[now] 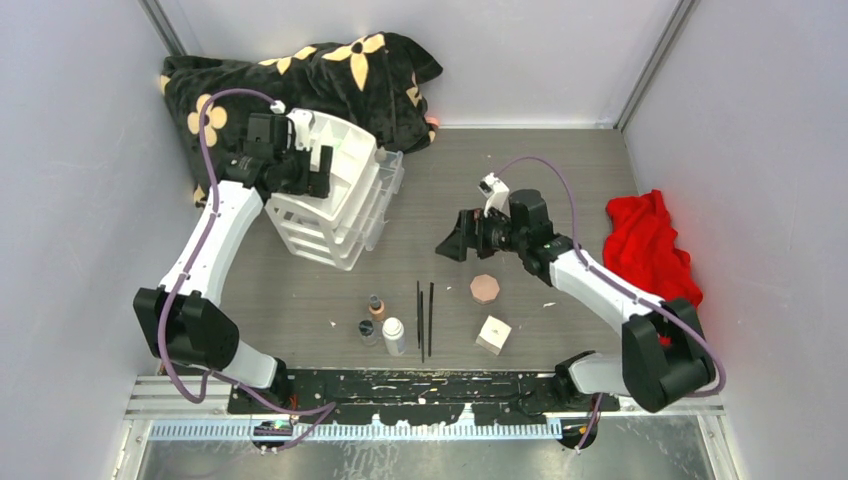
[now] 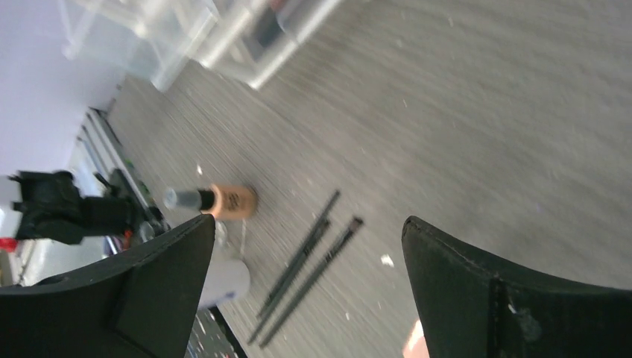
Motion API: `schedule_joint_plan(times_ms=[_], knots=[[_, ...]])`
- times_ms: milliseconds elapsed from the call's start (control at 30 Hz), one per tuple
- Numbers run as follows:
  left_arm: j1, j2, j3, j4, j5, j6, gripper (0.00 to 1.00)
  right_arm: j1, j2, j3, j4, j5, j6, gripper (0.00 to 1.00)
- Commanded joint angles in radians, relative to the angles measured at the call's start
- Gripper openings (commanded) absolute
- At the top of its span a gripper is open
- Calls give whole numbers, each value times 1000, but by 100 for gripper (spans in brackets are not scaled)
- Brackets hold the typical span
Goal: Organize the makeup
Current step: Pick up the makeup brush from the center of the board.
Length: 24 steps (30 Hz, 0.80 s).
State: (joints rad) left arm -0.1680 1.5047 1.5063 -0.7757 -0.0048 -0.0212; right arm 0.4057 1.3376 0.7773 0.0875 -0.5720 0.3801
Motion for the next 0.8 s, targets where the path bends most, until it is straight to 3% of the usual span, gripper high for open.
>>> schedule_joint_plan(times_ms=[0,167,333,433,600,767], knots=[[7,-85,4,6,6,-7,100,16,-98,-41,-191,109,-107,100],[8,-97,37,4,35,-19,100,73,-122,-4,-331,227,-147,92],[9,-115,92,-9,87,-42,100,204,-97,84,-452,429,-157,81],[8,-135,118,-15,127,-54,100,288,-65,108,-473,518,-132,73],[8,-186,152,-35,176,-66,100,383,15,102,-437,543,-51,56],[8,-227,167,-56,217,-80,100,483,133,153,-457,676,27,50]])
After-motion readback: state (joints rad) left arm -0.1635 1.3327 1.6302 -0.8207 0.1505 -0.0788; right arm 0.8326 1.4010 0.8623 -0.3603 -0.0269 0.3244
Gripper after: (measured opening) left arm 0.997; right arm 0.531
